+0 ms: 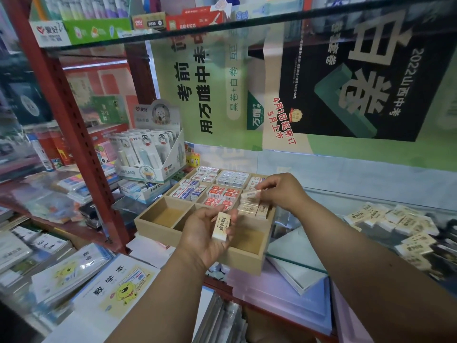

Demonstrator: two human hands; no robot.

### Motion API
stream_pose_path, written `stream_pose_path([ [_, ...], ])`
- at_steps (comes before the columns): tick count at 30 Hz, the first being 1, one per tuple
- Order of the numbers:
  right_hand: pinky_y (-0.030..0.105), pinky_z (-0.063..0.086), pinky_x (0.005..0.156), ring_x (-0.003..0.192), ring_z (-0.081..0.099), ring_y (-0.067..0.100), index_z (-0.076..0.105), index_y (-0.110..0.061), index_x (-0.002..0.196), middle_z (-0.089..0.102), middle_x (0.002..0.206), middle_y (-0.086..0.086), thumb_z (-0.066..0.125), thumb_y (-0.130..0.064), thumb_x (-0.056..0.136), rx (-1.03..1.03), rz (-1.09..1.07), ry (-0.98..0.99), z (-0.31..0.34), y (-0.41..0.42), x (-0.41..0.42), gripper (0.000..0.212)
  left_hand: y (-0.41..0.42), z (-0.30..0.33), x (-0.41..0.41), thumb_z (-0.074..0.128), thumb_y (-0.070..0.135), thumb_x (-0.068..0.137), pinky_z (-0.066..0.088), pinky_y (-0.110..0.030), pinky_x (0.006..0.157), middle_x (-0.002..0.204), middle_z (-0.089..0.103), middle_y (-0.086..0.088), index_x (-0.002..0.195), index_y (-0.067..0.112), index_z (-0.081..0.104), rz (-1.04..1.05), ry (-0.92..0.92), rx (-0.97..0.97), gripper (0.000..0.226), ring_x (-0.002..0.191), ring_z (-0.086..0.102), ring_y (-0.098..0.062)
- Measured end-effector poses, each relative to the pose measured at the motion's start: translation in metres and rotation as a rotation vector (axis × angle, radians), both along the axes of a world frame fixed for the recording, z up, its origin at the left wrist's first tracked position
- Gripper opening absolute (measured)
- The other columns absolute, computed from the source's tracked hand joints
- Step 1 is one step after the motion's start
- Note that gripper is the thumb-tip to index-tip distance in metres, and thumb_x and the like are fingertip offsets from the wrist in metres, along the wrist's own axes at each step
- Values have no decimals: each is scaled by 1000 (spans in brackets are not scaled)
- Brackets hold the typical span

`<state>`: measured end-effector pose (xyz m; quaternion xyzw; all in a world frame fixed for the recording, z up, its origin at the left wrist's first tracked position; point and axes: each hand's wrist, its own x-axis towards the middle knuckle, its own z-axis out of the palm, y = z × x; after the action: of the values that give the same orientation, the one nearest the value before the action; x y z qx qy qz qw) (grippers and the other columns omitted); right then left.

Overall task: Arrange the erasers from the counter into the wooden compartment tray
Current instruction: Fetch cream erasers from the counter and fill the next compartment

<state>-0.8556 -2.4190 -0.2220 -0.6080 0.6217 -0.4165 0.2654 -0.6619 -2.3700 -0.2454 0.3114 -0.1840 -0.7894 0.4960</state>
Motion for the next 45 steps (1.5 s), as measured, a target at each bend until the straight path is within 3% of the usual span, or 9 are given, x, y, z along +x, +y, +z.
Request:
stream_pose_path([
  [9,21,44,80,99,63,17,75,-10,98,71,104,3,69,-9,78,45,-26,428,-24,-13,16,20,-6,-7,0,26,-4,57,44,-26,49,81,63,-20,95,6,52,50,75,24,46,68,57,-28],
  [17,29,51,79,94,64,26,73,-3,92,70,96,12,69,-13,81,114,-28,617,-29,-26,25,16,-5,-11,-5,25,-19,74,43,-37,74,92,59,-16,97,9,52,42,41,-10,44,81,56,-24],
  [20,31,52,72,84,65,24,73,-1,79,70,84,12,68,-12,80,18,-66,493,-31,-19,24,12,-3,-14,-8,31,-21,88,54,-43,79,87,65,-16,102,6,54,24,50,-71,38,84,58,-24],
  [23,24,45,57,63,59,7,69,-7,69,65,68,-3,70,-14,81,-133,-75,133,-22,-2,26,14,-3,-11,-7,41,-13,93,56,-42,77,84,68,-19,105,0,54,24,101,-100,23,89,61,-27],
  [26,12,42,63,59,55,-9,73,-9,84,63,72,-9,66,6,79,-102,207,-172,-7,19,33,17,-3,-6,-5,40,-3,97,56,-39,80,102,63,-25,105,-10,55,17,123,-105,19,98,61,-29],
  [29,7,40,65,61,53,-10,70,-15,102,64,84,-6,59,16,76,-40,457,-33,-5,28,33,41,-2,-3,-7,38,3,101,55,-39,81,108,62,-28,106,-15,55,43,138,-59,25,101,61,-32],
  [36,3,41,72,77,57,-13,57,-19,122,62,93,-15,57,18,79,58,557,-28,3,26,31,56,-3,2,-6,36,10,104,54,-41,79,93,69,-29,105,-8,55,48,94,-1,27,97,67,-35],
  [40,14,44,85,92,58,9,63,-23,114,67,97,-8,67,6,81,36,556,-25,5,21,32,44,-8,0,-6,34,17,105,57,-40,73,95,71,-24,107,-1,58,22,-20,-32,30,75,73,-27],
  [45,5,43,71,73,59,-11,67,-4,111,68,97,2,70,7,77,-39,512,-44,1,23,42,36,-11,-6,-6,39,18,103,59,-40,72,102,70,-21,110,-2,62,-15,-63,-63,31,78,73,-27],
])
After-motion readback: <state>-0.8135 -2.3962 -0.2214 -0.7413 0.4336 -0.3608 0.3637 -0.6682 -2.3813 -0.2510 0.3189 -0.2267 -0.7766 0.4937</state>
